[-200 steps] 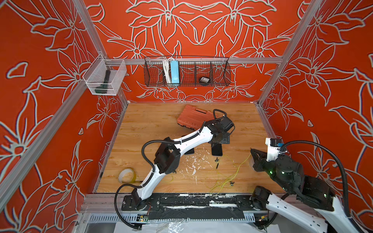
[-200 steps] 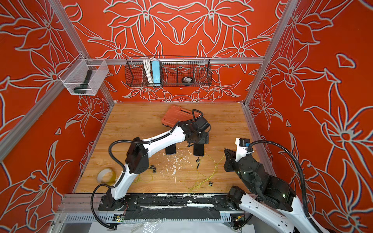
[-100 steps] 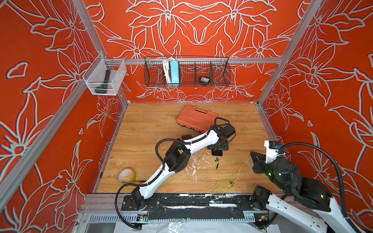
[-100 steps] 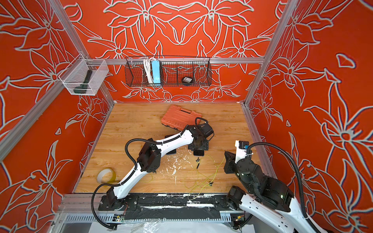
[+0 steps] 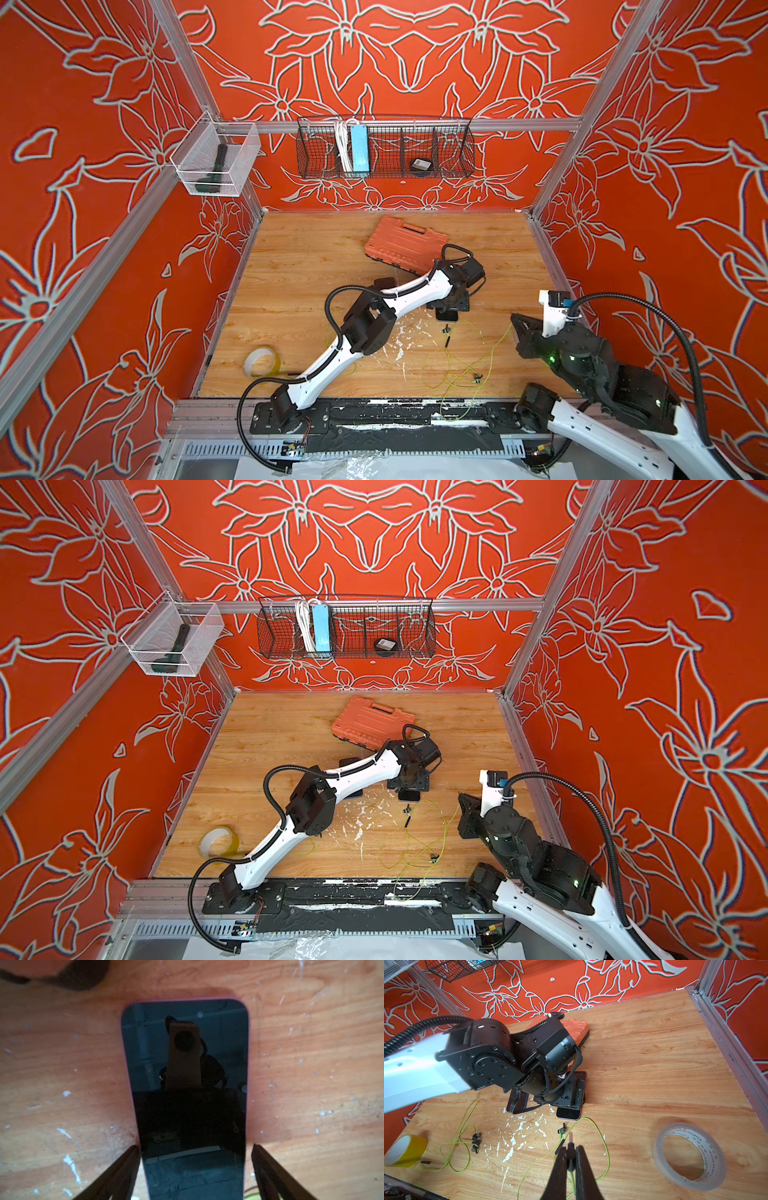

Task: Plug wired earphones into phones
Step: Pick up the phone at the center of the board.

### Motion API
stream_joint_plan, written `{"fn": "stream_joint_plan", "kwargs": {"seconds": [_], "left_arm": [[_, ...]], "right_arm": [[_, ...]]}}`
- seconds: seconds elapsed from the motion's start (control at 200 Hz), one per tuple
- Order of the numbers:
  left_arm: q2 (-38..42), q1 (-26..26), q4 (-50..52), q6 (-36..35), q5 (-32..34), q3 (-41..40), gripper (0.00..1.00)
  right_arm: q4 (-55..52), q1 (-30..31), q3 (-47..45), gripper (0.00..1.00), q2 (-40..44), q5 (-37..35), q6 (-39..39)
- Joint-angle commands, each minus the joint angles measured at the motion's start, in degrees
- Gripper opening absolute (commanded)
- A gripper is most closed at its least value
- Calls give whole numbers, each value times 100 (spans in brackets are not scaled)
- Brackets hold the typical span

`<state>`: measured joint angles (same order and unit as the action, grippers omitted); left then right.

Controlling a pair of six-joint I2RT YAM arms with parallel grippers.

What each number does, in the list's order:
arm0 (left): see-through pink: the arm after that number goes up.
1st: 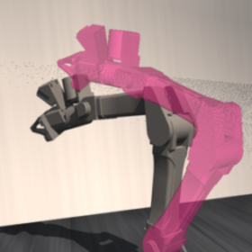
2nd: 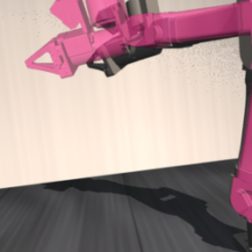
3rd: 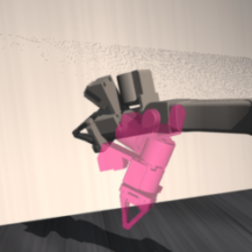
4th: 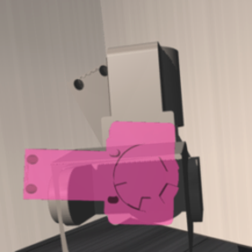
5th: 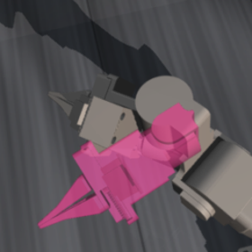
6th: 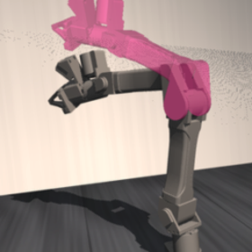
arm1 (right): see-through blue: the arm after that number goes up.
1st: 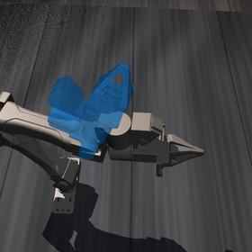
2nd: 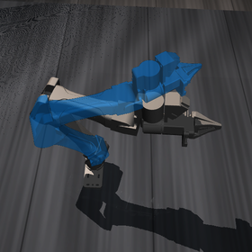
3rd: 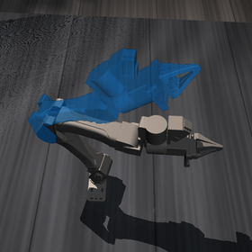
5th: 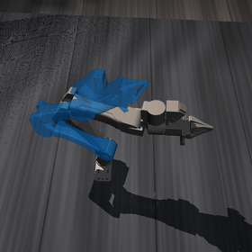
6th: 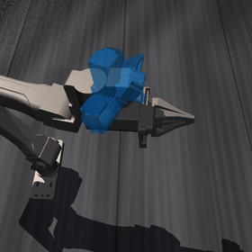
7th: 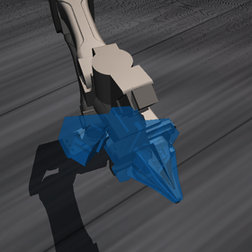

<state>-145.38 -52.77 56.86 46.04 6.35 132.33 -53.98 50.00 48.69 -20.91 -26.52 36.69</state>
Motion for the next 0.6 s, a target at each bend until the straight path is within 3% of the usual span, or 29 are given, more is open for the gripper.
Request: {"fn": "stream_joint_plan", "kwargs": {"seconds": [0.0,0.325,0.47,0.596], "left_arm": [[-267,21,141,36,59,34,83],[-351,4,191,-112,160,12,65],[-348,-3,324,-69,204,-36,65],[-301,-5,390,-128,255,-129,71]], "right_arm": [[48,38,-79,5,-15,67,51],[-36,43,-53,5,-13,68,54],[-65,44,-13,5,-62,84,11],[-94,45,11,6,-114,107,-8]]}}
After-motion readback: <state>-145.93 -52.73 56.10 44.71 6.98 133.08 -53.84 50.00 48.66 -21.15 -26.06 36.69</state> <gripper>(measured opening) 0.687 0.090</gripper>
